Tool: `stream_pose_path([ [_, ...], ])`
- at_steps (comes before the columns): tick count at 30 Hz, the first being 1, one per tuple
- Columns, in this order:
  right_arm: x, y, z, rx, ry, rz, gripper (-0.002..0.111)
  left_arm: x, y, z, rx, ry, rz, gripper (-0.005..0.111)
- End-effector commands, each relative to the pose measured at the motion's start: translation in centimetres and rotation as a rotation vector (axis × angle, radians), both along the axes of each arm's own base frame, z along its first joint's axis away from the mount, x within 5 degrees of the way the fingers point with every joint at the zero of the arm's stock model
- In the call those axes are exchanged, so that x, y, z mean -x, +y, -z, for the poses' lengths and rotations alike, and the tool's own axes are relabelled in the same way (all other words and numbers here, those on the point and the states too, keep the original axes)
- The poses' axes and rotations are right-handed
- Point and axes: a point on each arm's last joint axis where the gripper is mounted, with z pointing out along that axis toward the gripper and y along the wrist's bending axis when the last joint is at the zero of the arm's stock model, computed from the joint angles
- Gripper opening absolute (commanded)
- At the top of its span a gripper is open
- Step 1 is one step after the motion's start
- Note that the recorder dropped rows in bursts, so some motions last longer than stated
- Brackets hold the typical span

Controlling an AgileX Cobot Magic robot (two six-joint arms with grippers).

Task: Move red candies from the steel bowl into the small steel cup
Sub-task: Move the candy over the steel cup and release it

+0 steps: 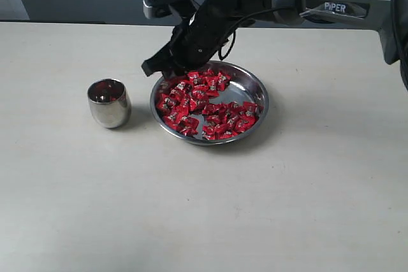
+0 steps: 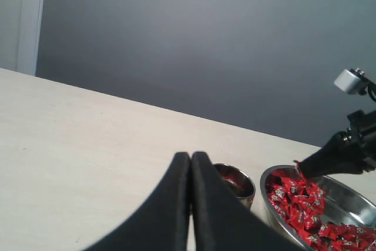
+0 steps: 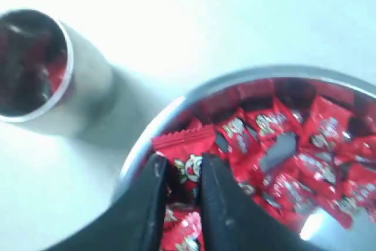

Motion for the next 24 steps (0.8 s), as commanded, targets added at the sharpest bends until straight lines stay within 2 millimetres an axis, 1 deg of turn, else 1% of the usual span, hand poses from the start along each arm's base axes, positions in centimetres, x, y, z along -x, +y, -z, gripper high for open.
stream_pose_path([
  [1, 0.6, 2.3, -1.3, -0.172, -0.059, -0.039, -0.001, 0.0, 0.0, 0.1, 0.01, -0.006, -0.002, 0.0],
  [5, 2.2, 5.5, -1.9, -0.251, -0.169, -0.099, -0.001, 0.0, 0.0, 0.1, 0.01, -0.006, -0.002, 0.0],
  [6, 2.4, 6.0, -1.7, -0.247, -0.181, -0.111, -0.001, 0.0, 0.0, 0.1, 0.01, -0.006, -0.002, 0.0],
  [7, 2.8, 6.7, -1.1, -0.245, -0.176, -0.123, -0.001, 0.0, 0.0, 0.1, 0.01, -0.006, -0.002, 0.0],
  [9, 3.0, 7.5, -0.1, -0.238, -0.152, -0.143, -0.001, 0.0, 0.0, 0.1, 0.01, -0.006, -0.002, 0.0],
  [11, 2.8, 7.8, 0.6, -0.235, -0.142, -0.143, -0.001, 0.0, 0.0, 0.1, 0.01, -0.006, -0.002, 0.0],
  [14, 2.6, 7.9, 1.3, -0.226, -0.141, -0.141, -0.001, 0.0, 0.0, 0.1, 0.01, -0.006, -0.002, 0.0],
  [16, 2.6, 7.9, 1.3, -0.22, -0.145, -0.146, 0.005, 0.0, 0.0, 0.1, 0.01, -0.006, -0.002, 0.0],
  [19, 2.6, 7.9, 1.2, -0.206, -0.157, -0.164, 0.02, 0.0, 0.0, 0.1, 0.01, -0.006, -0.002, 0.0],
  [21, 2.6, 7.9, 1.2, -0.198, -0.158, -0.171, 0.027, 0.0, 0.0, 0.1, 0.01, -0.006, -0.002, 0.0],
  [24, 2.6, 7.8, 1.3, -0.196, -0.153, -0.173, 0.036, 0.0, 0.0, 0.1, 0.01, -0.006, -0.002, 0.0],
])
